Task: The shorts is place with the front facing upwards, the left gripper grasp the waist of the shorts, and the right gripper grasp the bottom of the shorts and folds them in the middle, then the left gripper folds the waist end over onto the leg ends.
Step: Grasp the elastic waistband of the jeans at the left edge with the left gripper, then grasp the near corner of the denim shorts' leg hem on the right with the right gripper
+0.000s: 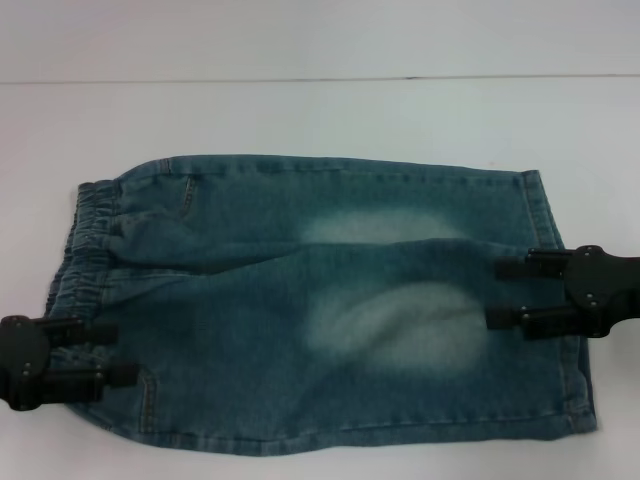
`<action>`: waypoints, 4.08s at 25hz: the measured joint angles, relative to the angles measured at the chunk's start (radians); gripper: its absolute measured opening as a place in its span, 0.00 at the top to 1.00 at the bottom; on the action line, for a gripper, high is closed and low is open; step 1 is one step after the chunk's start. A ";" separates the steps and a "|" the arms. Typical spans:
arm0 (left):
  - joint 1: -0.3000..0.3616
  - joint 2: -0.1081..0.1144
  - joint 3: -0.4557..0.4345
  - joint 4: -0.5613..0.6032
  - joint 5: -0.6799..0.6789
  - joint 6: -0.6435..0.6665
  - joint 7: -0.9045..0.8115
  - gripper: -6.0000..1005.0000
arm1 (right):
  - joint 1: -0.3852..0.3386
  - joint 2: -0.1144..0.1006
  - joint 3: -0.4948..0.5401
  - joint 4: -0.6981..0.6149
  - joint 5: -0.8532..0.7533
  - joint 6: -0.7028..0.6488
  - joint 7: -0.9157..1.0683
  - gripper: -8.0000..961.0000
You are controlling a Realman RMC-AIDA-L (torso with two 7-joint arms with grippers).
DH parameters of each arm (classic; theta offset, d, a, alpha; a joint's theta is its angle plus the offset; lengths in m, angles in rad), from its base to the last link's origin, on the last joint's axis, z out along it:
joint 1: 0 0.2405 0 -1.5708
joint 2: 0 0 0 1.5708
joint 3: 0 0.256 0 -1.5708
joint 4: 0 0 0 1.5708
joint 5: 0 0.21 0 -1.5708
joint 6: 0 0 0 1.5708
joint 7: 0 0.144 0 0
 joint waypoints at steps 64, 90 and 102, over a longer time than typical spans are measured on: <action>-0.027 -0.016 -0.151 -0.023 0.349 -0.275 -0.015 0.55 | 0.039 0.008 -0.002 0.005 0.000 0.018 0.000 0.05; -0.134 -0.072 -0.150 0.089 0.353 -0.181 -0.145 0.97 | 0.103 -0.043 0.004 -0.137 -0.163 -0.102 0.258 0.05; -0.149 -0.064 -0.164 0.098 0.348 -0.243 -0.197 0.96 | 0.170 -0.049 0.039 -0.210 -0.596 -0.252 0.341 0.05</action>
